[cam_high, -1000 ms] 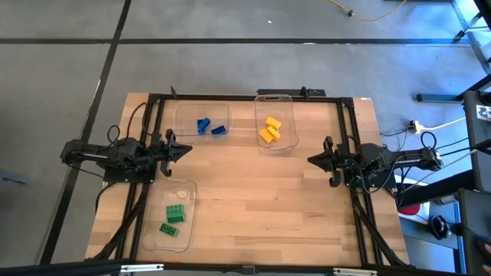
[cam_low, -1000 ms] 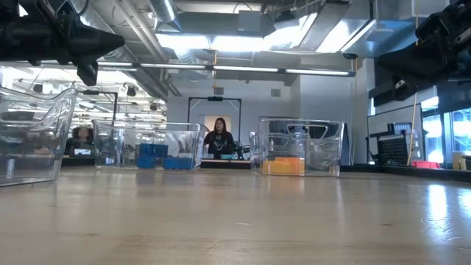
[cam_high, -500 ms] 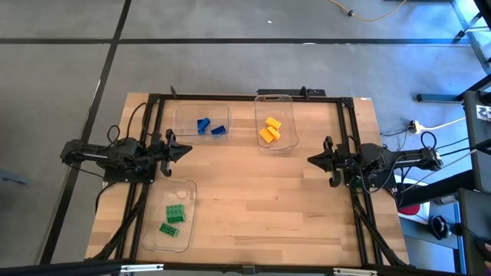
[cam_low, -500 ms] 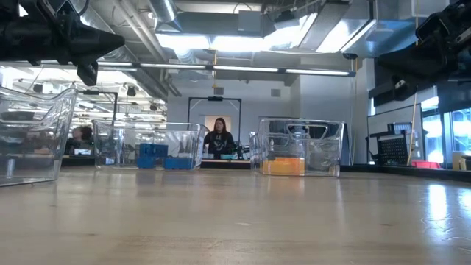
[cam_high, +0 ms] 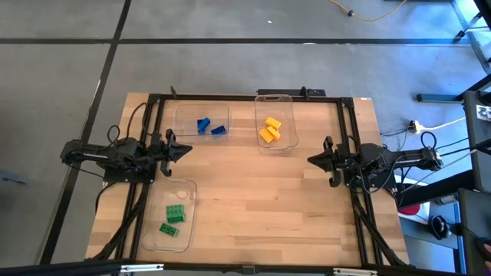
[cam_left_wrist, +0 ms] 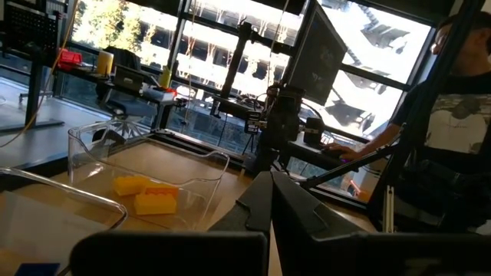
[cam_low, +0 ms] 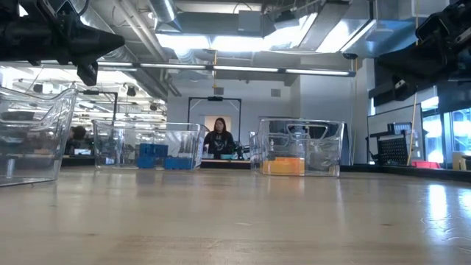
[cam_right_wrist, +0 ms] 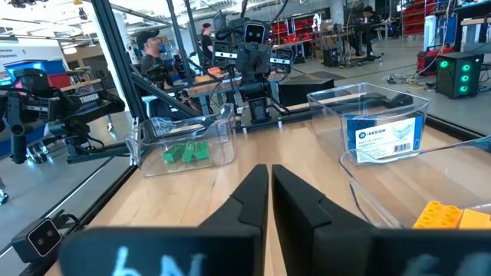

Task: Sort & place blocks by color
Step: Return to Home Position

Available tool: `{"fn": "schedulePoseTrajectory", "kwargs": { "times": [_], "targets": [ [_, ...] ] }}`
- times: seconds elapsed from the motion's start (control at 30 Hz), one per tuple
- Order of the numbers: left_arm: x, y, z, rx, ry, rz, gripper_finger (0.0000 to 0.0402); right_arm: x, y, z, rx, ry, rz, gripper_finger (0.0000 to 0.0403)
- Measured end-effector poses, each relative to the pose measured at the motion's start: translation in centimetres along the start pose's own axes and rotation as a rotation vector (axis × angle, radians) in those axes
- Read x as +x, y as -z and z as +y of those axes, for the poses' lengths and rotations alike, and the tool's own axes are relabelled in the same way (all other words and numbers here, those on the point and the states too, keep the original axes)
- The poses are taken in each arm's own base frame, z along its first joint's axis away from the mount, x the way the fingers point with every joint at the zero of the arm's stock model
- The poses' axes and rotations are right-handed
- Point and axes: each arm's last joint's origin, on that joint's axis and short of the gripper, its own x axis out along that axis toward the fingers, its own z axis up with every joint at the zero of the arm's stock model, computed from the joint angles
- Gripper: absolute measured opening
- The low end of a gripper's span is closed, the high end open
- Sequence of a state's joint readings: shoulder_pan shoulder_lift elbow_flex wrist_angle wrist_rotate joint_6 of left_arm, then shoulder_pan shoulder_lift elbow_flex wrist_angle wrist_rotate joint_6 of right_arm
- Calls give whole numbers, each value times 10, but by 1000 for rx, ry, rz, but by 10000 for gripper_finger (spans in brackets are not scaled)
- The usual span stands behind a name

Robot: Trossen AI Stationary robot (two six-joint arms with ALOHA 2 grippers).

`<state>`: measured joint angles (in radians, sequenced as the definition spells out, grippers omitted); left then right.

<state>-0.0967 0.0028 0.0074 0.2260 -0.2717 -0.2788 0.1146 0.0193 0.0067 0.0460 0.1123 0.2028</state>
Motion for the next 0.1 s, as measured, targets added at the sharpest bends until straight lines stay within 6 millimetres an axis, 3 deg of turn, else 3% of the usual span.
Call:
{"fn": "schedulePoseTrajectory", "kwargs": {
  "times": [0.1],
  "targets": [
    [0,0,0,0,0,0,0,0,0,0,0,0,0,24]
  ]
}}
